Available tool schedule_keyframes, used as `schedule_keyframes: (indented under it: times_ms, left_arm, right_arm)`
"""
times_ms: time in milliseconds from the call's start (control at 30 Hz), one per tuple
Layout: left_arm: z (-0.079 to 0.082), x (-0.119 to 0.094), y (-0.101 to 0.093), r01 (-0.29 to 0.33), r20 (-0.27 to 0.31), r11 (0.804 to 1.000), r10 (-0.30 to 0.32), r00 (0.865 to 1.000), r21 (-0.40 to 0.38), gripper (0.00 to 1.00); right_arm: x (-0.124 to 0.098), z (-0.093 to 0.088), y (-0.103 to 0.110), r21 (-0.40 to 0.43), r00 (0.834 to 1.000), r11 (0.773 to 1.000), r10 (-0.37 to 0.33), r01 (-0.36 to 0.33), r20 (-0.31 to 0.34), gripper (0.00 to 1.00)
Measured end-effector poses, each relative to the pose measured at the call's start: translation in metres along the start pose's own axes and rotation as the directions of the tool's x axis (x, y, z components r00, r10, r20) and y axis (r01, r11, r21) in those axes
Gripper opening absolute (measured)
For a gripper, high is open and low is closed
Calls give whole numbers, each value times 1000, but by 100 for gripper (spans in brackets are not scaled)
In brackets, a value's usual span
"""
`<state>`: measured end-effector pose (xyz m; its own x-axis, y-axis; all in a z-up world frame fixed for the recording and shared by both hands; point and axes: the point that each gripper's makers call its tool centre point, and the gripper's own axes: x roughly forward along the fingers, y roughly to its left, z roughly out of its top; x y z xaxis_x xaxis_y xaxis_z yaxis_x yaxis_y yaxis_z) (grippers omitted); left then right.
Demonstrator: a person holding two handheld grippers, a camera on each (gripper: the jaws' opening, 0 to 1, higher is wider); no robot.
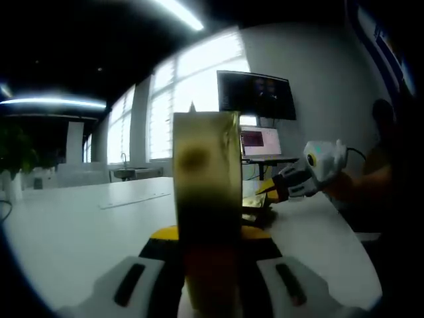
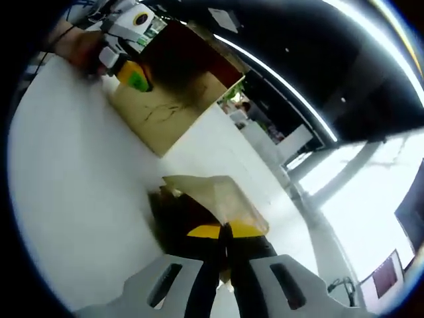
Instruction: Extract single mask from mask box in order stack masks on table
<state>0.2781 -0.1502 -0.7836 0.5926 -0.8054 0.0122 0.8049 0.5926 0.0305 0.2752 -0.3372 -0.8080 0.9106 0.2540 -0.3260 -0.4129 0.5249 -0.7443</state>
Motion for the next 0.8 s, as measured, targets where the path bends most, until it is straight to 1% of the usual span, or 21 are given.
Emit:
schedule_keyframes:
  times_ms: [67, 100, 133, 167, 233, 333, 500, 600, 633, 700, 800]
  left_arm:
    - [0, 0, 0, 0, 0, 1000, 0, 1000, 0, 31]
    - [0, 0, -1, 0, 0, 1000, 0, 1000, 0, 31]
    - [0, 0, -1, 0, 0, 1000, 0, 1000, 0, 31]
    - [0, 0, 0, 1, -1, 1000, -1, 1000, -1, 31]
    - [0, 0, -1, 1, -1, 1000, -1, 1000, -1, 31]
    - [0, 0, -1, 1, -1, 1000, -1, 1000, -1, 31]
    - [0, 0, -2, 1, -1, 1000, -1, 1000, -1, 31]
    - [0, 0, -2, 1, -1, 1000, -1, 1000, -1, 31]
    - [0, 0, -2, 1, -1, 1000, -1, 1000, -1, 31]
    - [-1, 0, -1, 0, -1, 1000, 0, 1000, -1, 31]
    - [-1, 0, -1, 0, -2, 1000, 0, 1000, -2, 31]
  right_arm:
    - [1, -1, -1, 3, 1000, 1000, -3, 3, 0, 1]
    - [0, -1, -4, 10, 1000, 1000, -16, 16, 3, 3]
    - [-1, -1, -6, 21, 1000, 1000, -20, 20, 6, 4]
    - [-3, 0, -8, 61, 1000, 998, -16, 15, 16, 9]
    - [-5, 1, -7, 92, 1000, 996, -8, 5, 26, 10]
    - [-10, 2, -6, 112, 1000, 994, -3, 0, 27, 14]
    - [-19, -1, -4, 203, 999, 979, 8, -17, 48, 16]
    - [-23, -2, -3, 228, 998, 973, 15, -27, 54, 17]
    - [-24, -2, -2, 239, 998, 970, 21, -35, 58, 17]
    - [-27, 1, 2, 281, 996, 958, 45, -65, 74, 18]
    - [-34, 5, 1, 298, 995, 952, 42, -69, 95, 19]
